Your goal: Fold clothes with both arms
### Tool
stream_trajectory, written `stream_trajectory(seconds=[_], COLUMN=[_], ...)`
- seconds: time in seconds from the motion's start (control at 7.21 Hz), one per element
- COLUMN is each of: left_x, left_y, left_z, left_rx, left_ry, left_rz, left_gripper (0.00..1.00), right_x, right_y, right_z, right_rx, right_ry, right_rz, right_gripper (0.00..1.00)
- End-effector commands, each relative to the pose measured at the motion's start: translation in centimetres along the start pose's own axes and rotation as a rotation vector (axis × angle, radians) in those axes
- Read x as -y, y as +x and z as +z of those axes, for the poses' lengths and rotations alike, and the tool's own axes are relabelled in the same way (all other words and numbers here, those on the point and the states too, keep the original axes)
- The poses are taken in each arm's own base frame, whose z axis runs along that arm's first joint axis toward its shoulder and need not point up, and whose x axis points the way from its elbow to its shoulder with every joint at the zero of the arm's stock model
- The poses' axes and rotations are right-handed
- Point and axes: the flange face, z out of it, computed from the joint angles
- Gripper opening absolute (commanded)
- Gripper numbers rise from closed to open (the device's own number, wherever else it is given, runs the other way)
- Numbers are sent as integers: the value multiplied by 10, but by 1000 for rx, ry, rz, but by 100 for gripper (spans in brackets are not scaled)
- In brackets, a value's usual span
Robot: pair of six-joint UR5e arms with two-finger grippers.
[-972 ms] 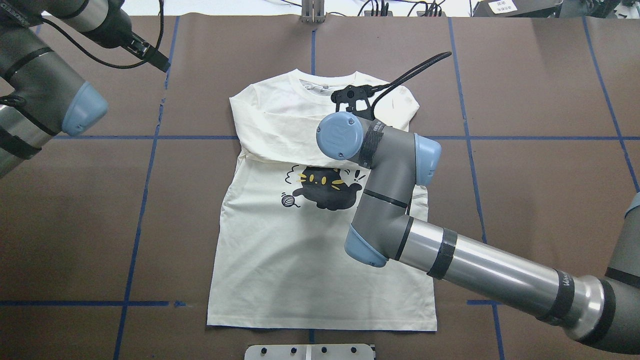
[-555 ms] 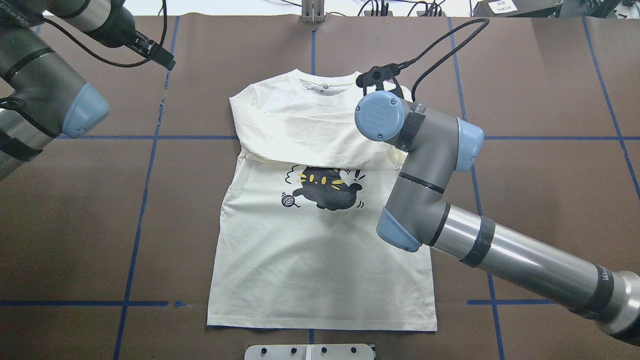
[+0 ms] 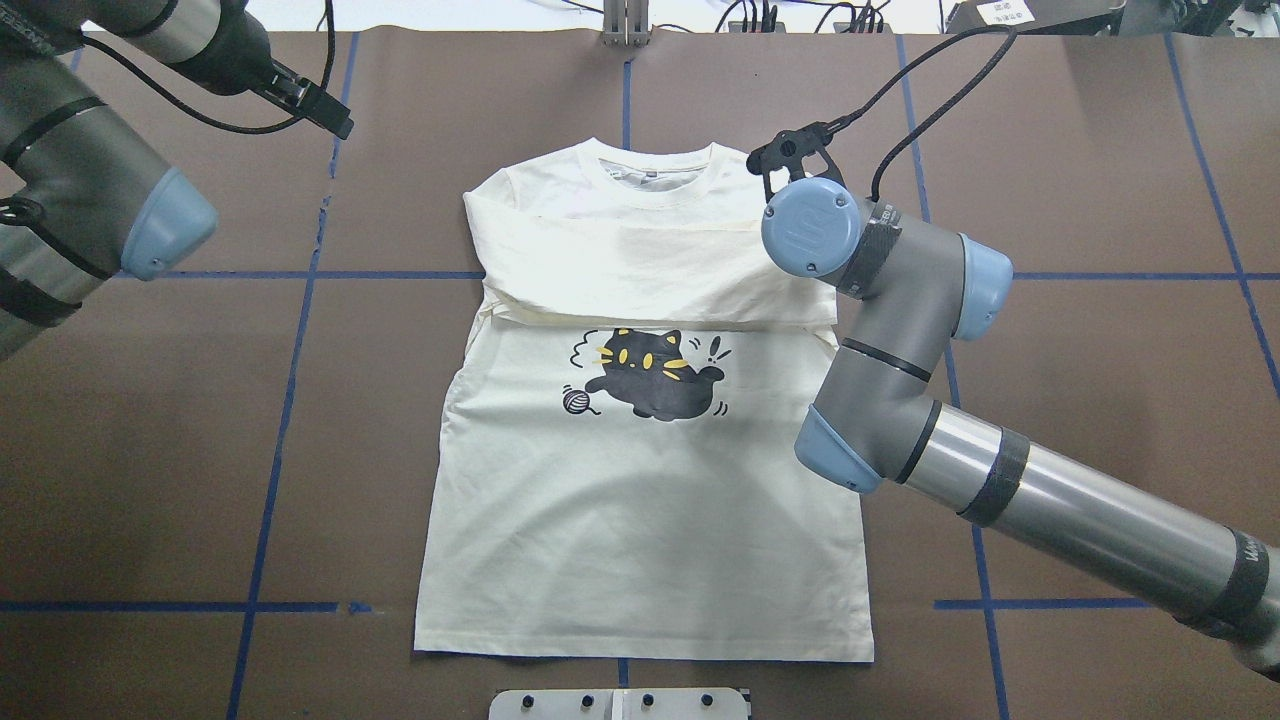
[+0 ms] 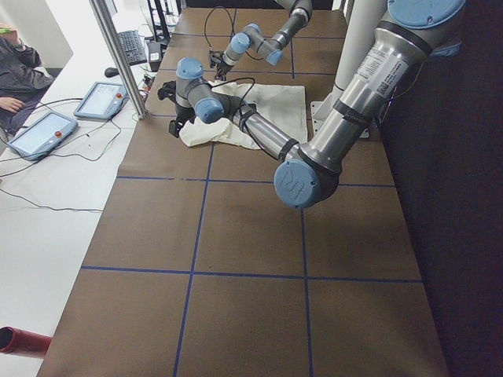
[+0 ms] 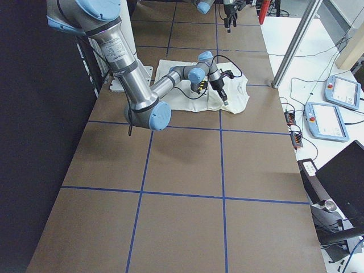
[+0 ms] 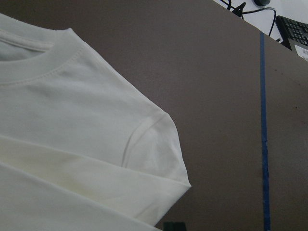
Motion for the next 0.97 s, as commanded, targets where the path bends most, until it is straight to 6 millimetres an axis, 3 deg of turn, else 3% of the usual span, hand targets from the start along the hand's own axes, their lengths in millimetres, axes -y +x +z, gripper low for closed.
stream_trajectory(seconds=[0.0, 0.14, 0.28, 0.42, 0.56, 0.83], left_x=[1, -5, -25, -45, -75, -132], left_y=[3, 9, 37, 60, 85, 146], left_z=[-4, -9, -8, -15, -19, -24], left_rx=[-2, -10, -37, -70, -101, -116], left_ry=[7, 16, 13, 12, -1, 1], left_rz=[1, -77, -147, -204, -252, -364], left_gripper=[100, 100, 100, 100, 100, 100], right_x=[6, 19, 28, 14, -10, -99], right_y=[3, 13, 22, 33, 42, 47], right_z=[1, -13, -33, -52, -69, -117], right_rx=[90, 200, 306, 377, 401, 440], right_ry=[-19, -65, -99, -147, -170, -204], right_rz=[25, 52, 81, 192, 317, 459], right_gripper=[100, 100, 100, 100, 100, 100])
